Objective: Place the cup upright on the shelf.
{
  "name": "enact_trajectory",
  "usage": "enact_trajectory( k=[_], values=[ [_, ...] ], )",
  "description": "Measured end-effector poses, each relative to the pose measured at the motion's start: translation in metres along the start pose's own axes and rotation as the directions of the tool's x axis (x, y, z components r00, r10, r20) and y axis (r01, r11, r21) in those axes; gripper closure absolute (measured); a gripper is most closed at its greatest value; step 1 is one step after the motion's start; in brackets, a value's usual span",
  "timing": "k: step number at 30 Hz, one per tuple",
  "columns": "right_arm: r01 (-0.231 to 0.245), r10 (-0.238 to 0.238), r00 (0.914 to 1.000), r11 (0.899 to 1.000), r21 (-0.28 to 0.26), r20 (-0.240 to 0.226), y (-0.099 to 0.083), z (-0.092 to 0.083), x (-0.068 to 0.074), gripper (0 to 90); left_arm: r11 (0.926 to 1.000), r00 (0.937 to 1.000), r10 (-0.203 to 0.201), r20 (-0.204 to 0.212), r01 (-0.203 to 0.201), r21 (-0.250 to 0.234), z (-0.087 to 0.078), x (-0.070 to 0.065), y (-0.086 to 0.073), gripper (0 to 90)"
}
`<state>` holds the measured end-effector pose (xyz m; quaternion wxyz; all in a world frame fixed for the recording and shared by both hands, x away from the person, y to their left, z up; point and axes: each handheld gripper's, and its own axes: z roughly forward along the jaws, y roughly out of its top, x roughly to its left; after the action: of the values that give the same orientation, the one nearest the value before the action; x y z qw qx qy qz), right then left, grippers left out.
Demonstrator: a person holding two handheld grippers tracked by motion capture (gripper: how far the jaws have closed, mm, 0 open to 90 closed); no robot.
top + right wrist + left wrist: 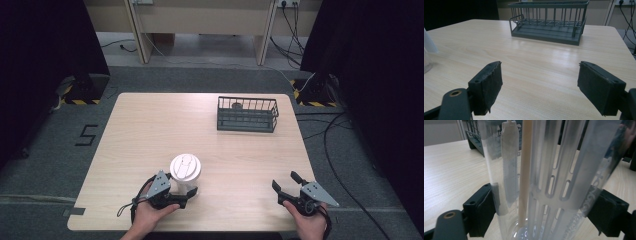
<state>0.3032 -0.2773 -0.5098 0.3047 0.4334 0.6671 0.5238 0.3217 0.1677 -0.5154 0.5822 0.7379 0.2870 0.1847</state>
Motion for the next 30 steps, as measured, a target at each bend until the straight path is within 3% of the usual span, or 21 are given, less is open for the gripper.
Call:
enact_trajectory(
  k=[30],
  values=[
    [-0.012, 0.012, 0.9999, 1.000, -0.013, 0.010, -0.0001, 0.0003, -0.0010, 20.9, 1.0000, 0.9999, -0.005, -0.011, 0.005, -0.006, -0.0015, 0.0038, 0.0042, 17.9]
  ],
)
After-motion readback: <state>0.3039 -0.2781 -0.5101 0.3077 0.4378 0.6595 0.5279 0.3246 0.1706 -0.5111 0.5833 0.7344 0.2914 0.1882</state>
